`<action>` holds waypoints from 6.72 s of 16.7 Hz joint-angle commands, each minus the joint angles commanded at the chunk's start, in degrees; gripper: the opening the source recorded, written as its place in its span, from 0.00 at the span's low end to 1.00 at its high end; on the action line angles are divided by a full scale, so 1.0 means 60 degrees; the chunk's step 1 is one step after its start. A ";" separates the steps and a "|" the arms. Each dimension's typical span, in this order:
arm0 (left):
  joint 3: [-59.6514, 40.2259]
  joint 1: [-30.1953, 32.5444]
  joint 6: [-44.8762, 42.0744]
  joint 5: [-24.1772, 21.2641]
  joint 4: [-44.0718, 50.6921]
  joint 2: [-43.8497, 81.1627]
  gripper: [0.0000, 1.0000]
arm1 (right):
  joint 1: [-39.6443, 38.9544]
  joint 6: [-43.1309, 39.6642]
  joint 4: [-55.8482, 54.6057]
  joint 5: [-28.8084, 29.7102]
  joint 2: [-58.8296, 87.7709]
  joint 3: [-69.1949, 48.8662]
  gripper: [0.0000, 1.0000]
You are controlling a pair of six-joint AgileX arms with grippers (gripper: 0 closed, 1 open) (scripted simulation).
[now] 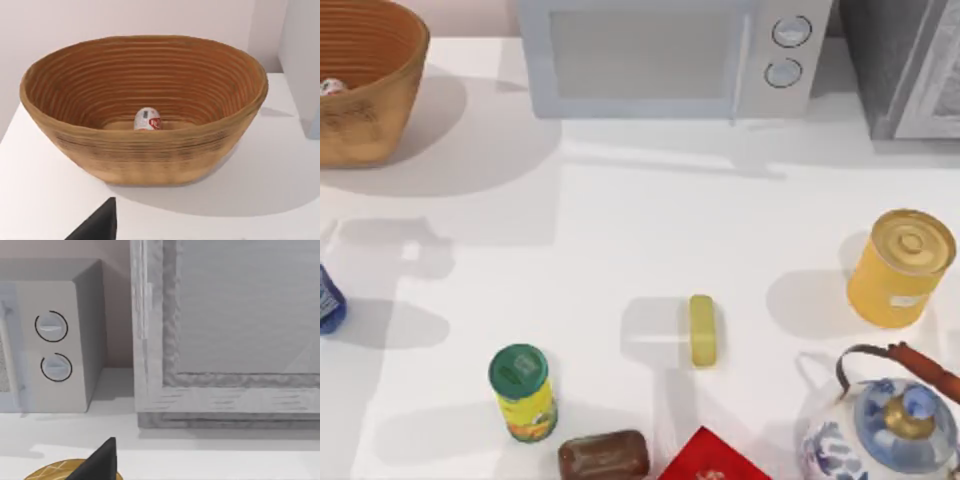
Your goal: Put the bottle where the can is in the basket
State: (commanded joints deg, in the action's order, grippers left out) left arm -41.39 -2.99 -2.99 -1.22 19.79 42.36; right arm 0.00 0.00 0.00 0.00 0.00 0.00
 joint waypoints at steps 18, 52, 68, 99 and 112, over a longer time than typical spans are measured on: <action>-1.4973 -0.0852 -0.0961 -0.0758 0.7303 1.5956 1.00 | 0.0000 0.0000 0.0000 0.0000 0.0000 0.0000 1.00; -1.6206 -0.0814 -0.0949 -0.0822 0.6641 1.8313 0.02 | 0.0000 0.0000 0.0000 0.0000 0.0000 0.0000 1.00; -1.4290 -0.0867 -0.0576 -0.0418 0.5517 1.5997 0.00 | 0.0000 0.0000 0.0000 0.0000 0.0000 0.0000 1.00; 0.6899 0.0474 0.0482 0.0212 -0.3281 -0.7016 0.00 | 0.0000 0.0000 0.0000 0.0000 0.0000 0.0000 1.00; 0.4423 0.1423 0.0359 -0.1975 -0.6783 -0.0738 0.00 | 0.0000 0.0000 0.0000 0.0000 0.0000 0.0000 1.00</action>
State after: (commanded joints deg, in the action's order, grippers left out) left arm -14.85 5.54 -0.84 -13.07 -20.91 37.93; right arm 0.00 0.00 0.00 0.00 0.00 0.00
